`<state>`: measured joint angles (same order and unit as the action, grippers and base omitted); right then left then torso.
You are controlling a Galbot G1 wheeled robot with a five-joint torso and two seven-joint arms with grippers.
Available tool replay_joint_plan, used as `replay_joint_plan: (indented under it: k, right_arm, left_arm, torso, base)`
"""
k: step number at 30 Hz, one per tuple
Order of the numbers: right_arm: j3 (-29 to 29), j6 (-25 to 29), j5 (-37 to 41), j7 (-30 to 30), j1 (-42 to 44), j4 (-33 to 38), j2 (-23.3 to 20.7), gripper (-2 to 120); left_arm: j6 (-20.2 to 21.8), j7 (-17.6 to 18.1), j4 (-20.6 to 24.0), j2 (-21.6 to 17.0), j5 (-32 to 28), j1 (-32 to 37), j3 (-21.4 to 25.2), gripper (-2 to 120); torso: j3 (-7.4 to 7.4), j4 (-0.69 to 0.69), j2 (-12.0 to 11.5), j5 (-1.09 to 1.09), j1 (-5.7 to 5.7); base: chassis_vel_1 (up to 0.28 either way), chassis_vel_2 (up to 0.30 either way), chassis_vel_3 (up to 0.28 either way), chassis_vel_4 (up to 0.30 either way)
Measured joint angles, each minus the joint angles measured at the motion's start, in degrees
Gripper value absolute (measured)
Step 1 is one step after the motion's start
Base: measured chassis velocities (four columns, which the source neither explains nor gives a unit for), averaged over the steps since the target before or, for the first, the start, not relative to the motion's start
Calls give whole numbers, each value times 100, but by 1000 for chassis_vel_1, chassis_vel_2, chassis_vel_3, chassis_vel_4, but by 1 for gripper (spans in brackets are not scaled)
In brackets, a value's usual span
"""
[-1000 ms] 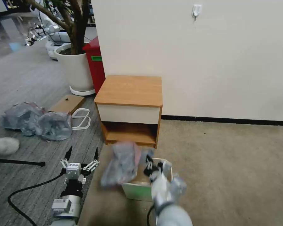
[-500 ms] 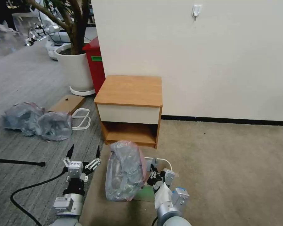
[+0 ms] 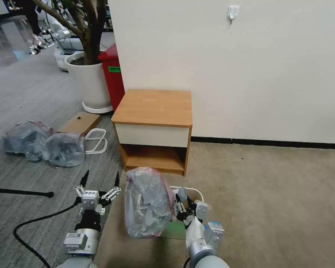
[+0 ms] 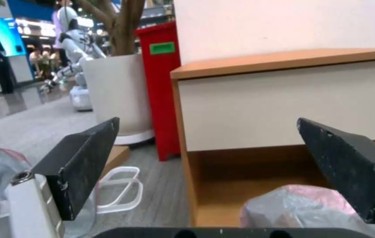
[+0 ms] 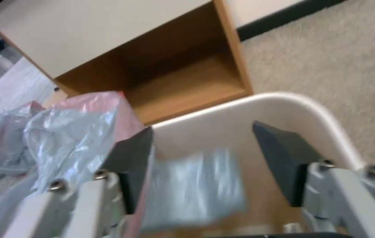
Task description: Pick up the garbage bag from the table and place it over the trash can.
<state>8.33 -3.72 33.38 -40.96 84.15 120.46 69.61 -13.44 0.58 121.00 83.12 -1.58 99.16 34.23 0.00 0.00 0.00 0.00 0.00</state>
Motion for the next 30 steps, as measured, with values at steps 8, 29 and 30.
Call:
replay_joint_plan:
  k: [8, 29, 30]
  right_arm:
    - [-252, -17, -244, -78, 97, 231, -184, 96]
    - [-2173, 478, -1187, 582, 668, 924, 419, 100]
    - [-2202, 504, -1199, 590, 727, 948, 439, 100]
  left_arm:
    - [-6, -153, 107, -335, -63, 14, -102, 100]
    - [3273, 454, 512, -1507, -2239, -594, -887, 100]
    - [3698, 634, 491, -1499, -2323, -655, -910, 100]
  torso:
    - [0, 0, 0, 0, 0]
    - [0, -1, 0, 1, 0]
    - [0, -1, 0, 0, 0]
  base:
    - [0, 0, 0, 0]
    - [0, 0, 0, 0]
    - [0, 0, 0, 0]
